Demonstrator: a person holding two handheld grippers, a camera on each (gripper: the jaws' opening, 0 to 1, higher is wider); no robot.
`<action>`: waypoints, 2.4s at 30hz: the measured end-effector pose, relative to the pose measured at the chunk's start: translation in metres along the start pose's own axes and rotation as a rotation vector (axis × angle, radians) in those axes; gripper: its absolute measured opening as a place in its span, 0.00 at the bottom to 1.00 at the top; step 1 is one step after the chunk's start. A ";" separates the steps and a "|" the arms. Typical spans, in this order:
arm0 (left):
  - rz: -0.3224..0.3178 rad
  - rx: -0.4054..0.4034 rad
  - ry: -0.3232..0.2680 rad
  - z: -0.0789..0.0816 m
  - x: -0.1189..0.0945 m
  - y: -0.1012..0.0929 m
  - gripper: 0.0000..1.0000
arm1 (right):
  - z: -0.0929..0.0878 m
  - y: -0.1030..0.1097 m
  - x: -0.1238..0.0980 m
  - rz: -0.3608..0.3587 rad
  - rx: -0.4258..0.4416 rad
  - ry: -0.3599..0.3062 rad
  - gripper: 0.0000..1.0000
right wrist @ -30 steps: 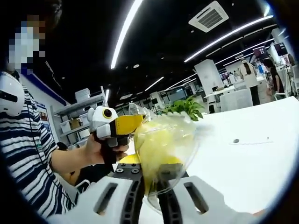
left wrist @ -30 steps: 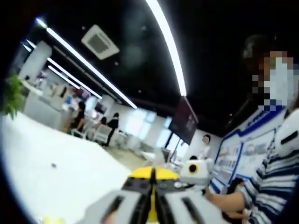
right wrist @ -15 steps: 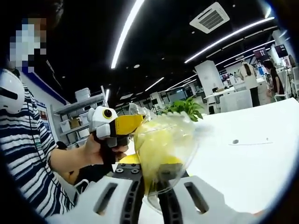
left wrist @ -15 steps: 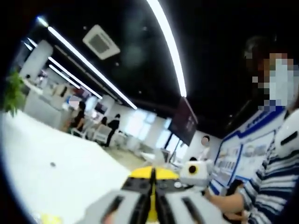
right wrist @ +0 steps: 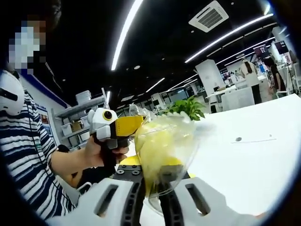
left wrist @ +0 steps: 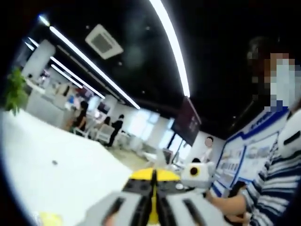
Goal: Compare the silicone blocks by pressing each to a similar depth, holding the contact briefly, and releasing to observe deformation and rebound differences across the visible hardness samples.
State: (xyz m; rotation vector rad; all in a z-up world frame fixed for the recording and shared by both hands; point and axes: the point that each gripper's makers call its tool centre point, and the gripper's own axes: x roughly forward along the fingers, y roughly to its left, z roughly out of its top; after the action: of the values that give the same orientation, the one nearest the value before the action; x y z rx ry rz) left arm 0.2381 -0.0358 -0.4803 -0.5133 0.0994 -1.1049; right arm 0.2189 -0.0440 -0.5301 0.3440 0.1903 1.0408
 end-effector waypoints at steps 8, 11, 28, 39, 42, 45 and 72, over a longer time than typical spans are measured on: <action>-0.009 -0.014 -0.039 0.008 0.008 -0.011 0.00 | 0.012 0.001 -0.008 0.026 0.025 -0.054 0.10; -0.017 -0.017 -0.045 0.010 0.011 -0.014 0.00 | 0.016 0.000 -0.010 0.024 0.016 -0.066 0.12; -0.059 -0.022 -0.055 0.010 0.021 -0.030 0.00 | 0.026 -0.013 -0.021 -0.060 -0.045 -0.143 0.46; -0.042 -0.011 -0.048 0.006 0.022 -0.028 0.00 | 0.015 -0.026 -0.038 -0.164 -0.090 -0.128 0.54; -0.040 -0.024 -0.046 0.005 0.022 -0.027 0.00 | 0.012 -0.028 -0.043 -0.178 -0.095 -0.122 0.55; -0.042 -0.028 -0.049 0.005 0.023 -0.028 0.00 | 0.011 -0.031 -0.048 -0.199 -0.130 -0.126 0.58; -0.008 -0.061 -0.036 -0.011 0.028 -0.008 0.00 | -0.008 -0.099 -0.171 -0.825 -0.335 -0.154 0.96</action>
State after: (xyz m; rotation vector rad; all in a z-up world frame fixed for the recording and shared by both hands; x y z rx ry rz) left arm 0.2408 -0.0662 -0.4814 -0.5881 0.1001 -1.1029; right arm 0.2122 -0.2368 -0.5751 0.0201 0.0068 0.2169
